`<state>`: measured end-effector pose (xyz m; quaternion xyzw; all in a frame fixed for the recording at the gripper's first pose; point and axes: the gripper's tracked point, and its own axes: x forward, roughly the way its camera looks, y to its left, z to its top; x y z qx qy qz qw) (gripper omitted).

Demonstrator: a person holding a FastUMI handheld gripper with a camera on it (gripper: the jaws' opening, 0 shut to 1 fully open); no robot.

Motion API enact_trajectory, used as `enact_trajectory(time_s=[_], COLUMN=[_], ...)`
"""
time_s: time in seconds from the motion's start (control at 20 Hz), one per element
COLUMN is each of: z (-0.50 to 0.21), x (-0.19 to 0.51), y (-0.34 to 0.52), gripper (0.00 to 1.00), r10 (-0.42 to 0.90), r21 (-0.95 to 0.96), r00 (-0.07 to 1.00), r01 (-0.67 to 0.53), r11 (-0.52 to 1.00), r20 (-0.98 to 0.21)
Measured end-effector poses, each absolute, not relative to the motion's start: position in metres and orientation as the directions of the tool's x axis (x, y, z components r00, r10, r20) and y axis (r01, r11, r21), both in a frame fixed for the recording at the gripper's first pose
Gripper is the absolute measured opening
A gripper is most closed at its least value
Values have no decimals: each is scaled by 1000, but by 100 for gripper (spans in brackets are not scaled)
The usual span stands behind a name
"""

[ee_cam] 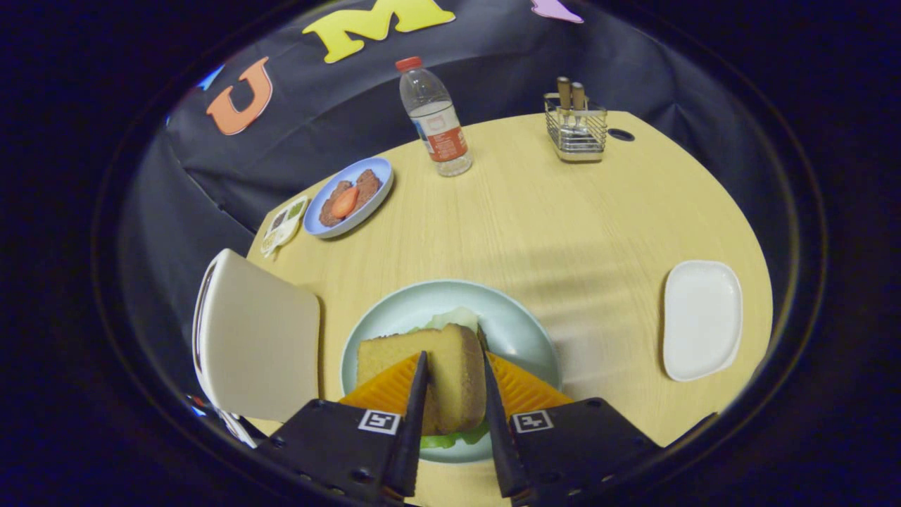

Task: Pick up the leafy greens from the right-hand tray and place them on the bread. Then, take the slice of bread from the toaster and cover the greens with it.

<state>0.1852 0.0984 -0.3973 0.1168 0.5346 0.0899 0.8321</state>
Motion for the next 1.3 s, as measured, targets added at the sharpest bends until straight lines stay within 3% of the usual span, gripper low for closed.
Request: enact_trajectory(time_s=[0.25, 0.5, 0.7, 0.95, 1.3], z=[-392, -347, -281, -171, -58], x=[194, 186, 174, 162, 128], y=[80, 67, 60, 44, 28], gripper=[58, 58, 70, 73, 82], r10=[272, 299, 302, 252, 178], r21=[240, 239, 215, 176, 116], r00=[450, 549, 653, 822, 933], r01=[-129, -180, -212, -187, -148], r11=[962, 954, 953, 966, 982], r20=[-850, -780, -695, -511, -314])
